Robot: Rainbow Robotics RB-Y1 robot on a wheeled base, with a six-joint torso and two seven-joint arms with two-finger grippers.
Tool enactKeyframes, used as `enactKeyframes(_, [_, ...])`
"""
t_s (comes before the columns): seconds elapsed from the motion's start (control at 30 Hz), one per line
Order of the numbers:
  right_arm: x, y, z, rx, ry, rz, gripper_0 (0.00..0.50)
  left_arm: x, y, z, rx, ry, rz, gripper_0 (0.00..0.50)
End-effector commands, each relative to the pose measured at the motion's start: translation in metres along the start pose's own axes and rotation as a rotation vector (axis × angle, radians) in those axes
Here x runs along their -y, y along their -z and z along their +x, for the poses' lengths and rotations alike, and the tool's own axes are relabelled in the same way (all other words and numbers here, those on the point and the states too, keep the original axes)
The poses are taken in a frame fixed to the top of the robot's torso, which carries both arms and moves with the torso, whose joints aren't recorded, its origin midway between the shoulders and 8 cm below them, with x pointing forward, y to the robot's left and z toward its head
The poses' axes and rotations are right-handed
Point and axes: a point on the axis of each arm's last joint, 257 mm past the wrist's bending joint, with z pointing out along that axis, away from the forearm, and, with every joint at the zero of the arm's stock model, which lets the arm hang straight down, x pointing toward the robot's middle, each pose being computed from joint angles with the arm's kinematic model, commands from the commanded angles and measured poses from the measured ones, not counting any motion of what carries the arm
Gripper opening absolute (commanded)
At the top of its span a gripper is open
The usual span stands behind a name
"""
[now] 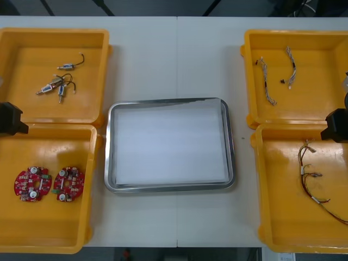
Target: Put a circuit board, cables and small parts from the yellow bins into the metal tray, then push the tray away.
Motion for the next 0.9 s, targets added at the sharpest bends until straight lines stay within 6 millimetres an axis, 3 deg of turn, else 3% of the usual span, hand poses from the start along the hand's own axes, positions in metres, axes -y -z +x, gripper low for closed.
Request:
enactKeyframes(0.03, [-0.0037,0.0018,0.0012,0.011,0.018,0.003,0.500,-0.0093,0.0167,-0.0151,0.043,-0.093,-0.031,0.500])
enactKeyframes(0.9, [-0.0037,0.0018,0.0012,0.011,0.018,0.003,0.500,-0.0093,0.0167,-0.0151,0.043,-0.093,-0.031,0.500])
